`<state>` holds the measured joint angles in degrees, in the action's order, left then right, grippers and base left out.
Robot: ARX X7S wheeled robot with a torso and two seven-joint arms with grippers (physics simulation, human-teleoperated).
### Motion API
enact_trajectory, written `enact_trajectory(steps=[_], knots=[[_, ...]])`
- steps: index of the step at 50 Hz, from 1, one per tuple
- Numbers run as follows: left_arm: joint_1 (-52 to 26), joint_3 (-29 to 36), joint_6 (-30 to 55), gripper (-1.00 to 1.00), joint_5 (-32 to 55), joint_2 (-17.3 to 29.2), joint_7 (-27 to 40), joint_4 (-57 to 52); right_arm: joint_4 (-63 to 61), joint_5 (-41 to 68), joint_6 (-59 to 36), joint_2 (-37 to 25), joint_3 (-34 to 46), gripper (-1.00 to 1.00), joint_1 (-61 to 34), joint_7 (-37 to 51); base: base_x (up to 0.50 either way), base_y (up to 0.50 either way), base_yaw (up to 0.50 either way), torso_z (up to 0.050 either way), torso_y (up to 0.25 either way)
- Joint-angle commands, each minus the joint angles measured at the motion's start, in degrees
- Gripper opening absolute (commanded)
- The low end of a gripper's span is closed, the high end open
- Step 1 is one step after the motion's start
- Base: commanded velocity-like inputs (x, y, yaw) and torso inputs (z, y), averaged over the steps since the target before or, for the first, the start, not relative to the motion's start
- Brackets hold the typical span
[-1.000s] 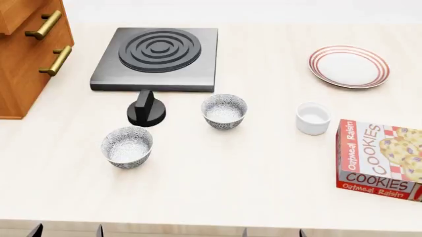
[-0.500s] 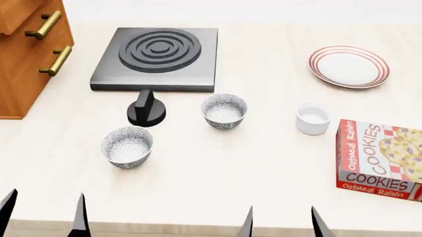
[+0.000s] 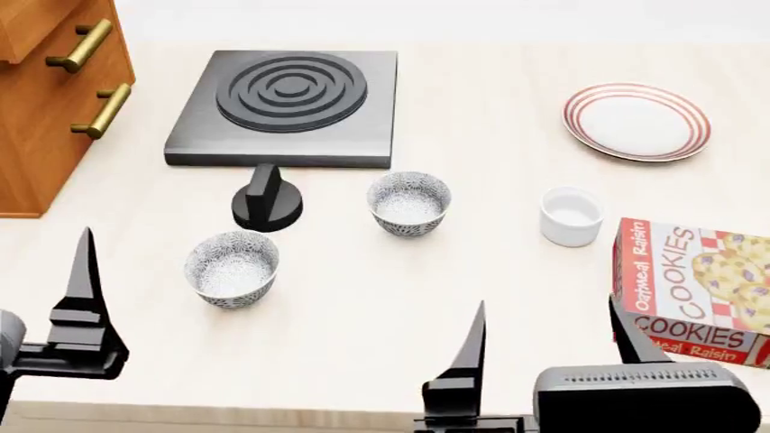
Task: Pick the akita bowl next to the ramekin and place it on the plate.
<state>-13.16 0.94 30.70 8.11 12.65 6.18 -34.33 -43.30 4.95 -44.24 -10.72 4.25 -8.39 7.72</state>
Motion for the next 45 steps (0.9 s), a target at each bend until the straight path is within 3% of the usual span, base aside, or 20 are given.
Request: enact_trajectory(steps=[1,45], knots=[[-6.4,-2.2,11.3,1.00,3.9,1.2,0.0,-6.2,-6.8,1.5,-9.3,-1.4,-0.8,1.00,-4.6,-0.3,0.00,0.00,0.00,0.000,0.000],[-5.9,-4.1,9.9,1.00,4.2,2.4,2.4,-9.2,-9.7,4.5,-7.6,-1.3,-3.5,1.00,-6.7,0.3,0.02,0.00,0.00,0.000,0.000]])
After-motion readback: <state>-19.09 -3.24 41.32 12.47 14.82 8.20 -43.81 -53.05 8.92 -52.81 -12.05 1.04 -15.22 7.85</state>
